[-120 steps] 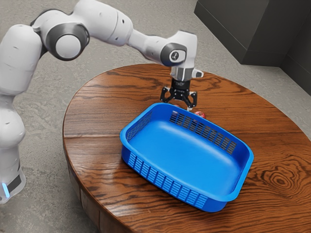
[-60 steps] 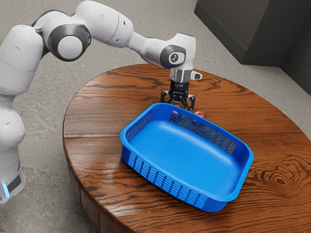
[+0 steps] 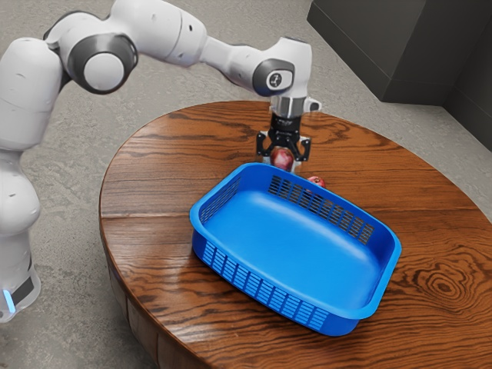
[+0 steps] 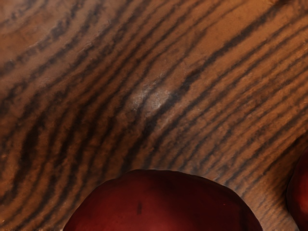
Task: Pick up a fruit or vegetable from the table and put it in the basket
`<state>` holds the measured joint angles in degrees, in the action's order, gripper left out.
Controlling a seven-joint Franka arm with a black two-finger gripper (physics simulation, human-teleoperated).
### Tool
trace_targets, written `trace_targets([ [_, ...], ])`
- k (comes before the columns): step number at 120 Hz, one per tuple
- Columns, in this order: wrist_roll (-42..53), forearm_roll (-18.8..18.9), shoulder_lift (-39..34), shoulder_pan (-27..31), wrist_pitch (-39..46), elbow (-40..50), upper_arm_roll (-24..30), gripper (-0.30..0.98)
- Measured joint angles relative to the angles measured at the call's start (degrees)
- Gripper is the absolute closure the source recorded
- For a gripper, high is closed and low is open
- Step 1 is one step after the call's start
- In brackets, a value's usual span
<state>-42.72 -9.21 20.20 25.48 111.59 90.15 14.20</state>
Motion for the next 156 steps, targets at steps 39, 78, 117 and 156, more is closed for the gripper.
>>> trace_targets([
  [39,-1.0,1.2,-3.4,-0.2,0.0,-0.7,-0.7,0.43],
  [78,-1.8,2.9,-7.3,-5.2,0.1,-0.7,-0.7,0.42],
  [117,-3.6,4.1,-10.3,-14.2,0.1,-0.7,-0.5,0.42],
  [156,-7.3,5.1,-13.3,-23.0,0.1,-0.7,-0.5,0.43],
])
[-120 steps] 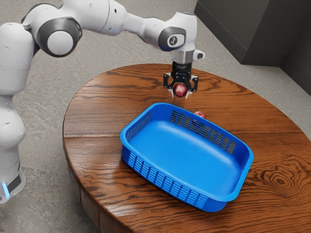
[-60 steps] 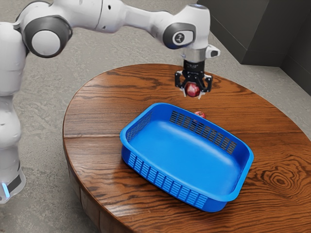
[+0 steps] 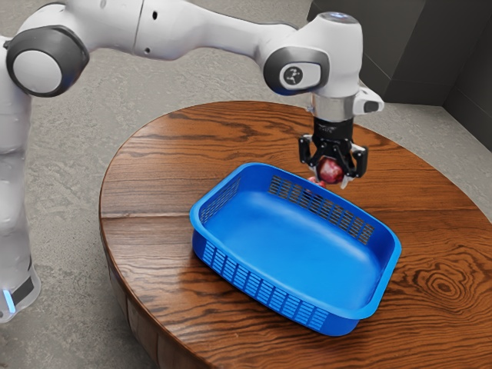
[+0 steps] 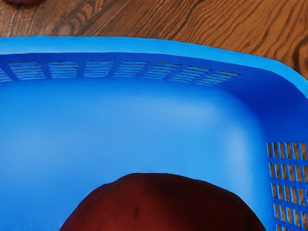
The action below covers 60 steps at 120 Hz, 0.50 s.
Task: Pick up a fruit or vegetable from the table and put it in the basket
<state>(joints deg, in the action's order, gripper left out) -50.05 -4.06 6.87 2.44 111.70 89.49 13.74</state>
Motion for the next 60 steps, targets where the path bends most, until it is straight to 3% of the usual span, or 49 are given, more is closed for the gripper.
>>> trace_targets([
  [15,-1.3,0.0,-0.3,0.1,0.0,0.0,0.1,0.43],
  [35,-2.5,-0.7,-0.6,0.3,0.0,0.0,0.2,0.15],
  [60,-6.0,-4.0,-0.9,1.9,0.7,0.1,-1.5,0.03],
])
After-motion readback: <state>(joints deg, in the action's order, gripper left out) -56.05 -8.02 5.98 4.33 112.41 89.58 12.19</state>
